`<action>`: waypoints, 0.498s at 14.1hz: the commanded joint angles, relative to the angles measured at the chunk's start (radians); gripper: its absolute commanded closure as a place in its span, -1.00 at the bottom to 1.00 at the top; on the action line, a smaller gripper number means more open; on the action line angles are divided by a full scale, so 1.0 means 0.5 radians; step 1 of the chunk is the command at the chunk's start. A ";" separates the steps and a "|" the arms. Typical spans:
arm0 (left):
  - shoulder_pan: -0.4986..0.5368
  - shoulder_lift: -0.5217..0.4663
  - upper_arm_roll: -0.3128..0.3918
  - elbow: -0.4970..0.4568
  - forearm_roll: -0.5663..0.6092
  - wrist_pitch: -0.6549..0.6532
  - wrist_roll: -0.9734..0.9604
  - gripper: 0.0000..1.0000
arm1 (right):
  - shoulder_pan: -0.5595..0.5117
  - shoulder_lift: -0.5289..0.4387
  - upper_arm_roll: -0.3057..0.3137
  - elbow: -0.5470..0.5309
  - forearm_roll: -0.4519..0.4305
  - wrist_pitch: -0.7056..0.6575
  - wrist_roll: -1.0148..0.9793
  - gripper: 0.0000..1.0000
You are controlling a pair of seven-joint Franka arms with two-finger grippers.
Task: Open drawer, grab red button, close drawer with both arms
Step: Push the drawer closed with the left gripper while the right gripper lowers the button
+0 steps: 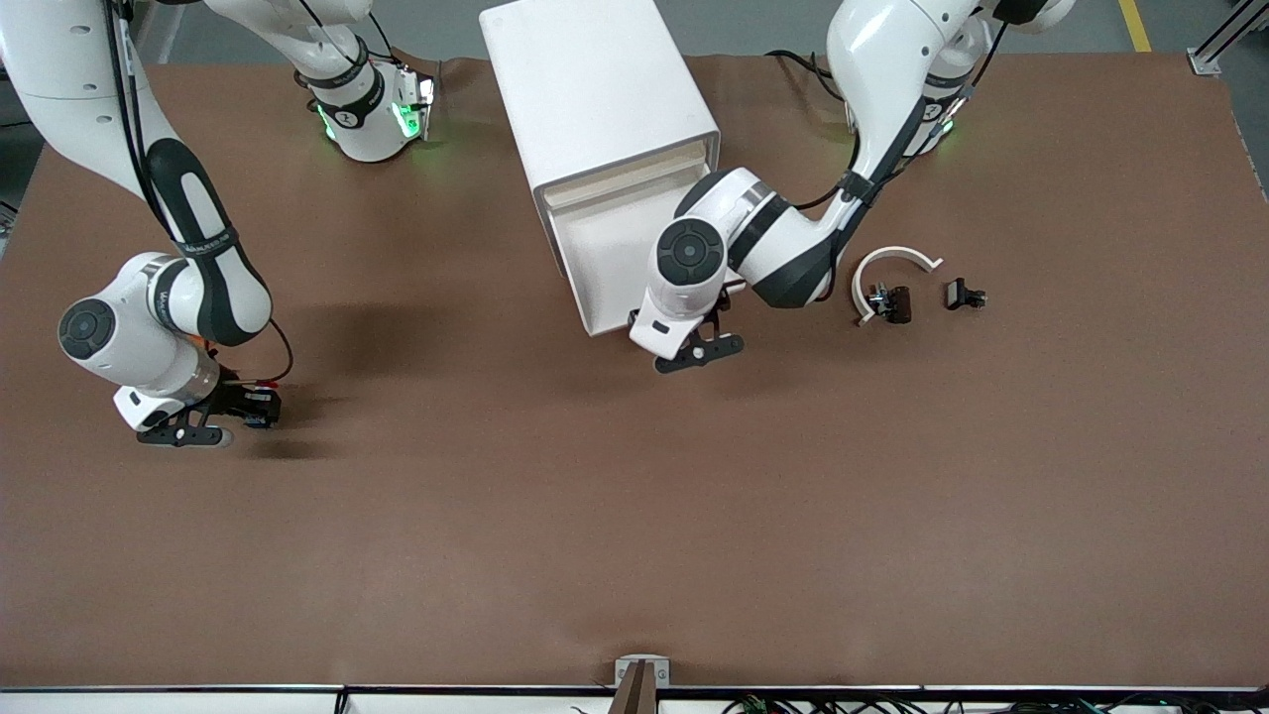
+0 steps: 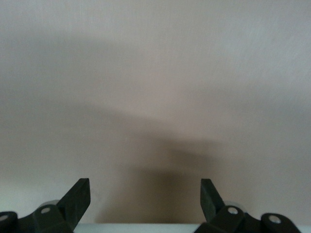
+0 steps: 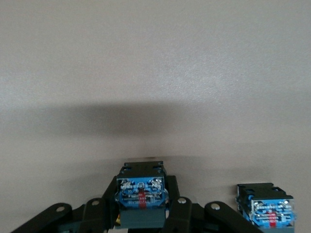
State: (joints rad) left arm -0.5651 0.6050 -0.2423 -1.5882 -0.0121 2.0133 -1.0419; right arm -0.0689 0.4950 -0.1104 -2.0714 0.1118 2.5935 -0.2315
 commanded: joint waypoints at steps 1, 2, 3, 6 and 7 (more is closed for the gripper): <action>-0.011 -0.044 -0.049 -0.066 -0.086 -0.066 -0.073 -1.00 | -0.037 0.029 0.027 0.017 -0.009 0.007 -0.025 1.00; -0.011 -0.047 -0.052 -0.082 -0.156 -0.069 -0.073 -1.00 | -0.043 0.032 0.027 0.013 -0.009 0.004 -0.025 1.00; -0.011 -0.050 -0.055 -0.088 -0.224 -0.069 -0.073 -1.00 | -0.058 0.032 0.030 0.010 -0.006 0.001 -0.022 1.00; 0.004 -0.047 -0.080 -0.088 -0.356 -0.115 -0.134 -1.00 | -0.062 0.029 0.031 0.001 0.003 -0.017 -0.009 1.00; 0.004 -0.047 -0.080 -0.088 -0.402 -0.118 -0.155 -1.00 | -0.062 0.029 0.031 -0.005 0.006 -0.020 -0.006 1.00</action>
State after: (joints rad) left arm -0.5749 0.6050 -0.2681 -1.6112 -0.1694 1.9687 -1.0883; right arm -0.0793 0.5104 -0.1109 -2.0718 0.1119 2.5890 -0.2314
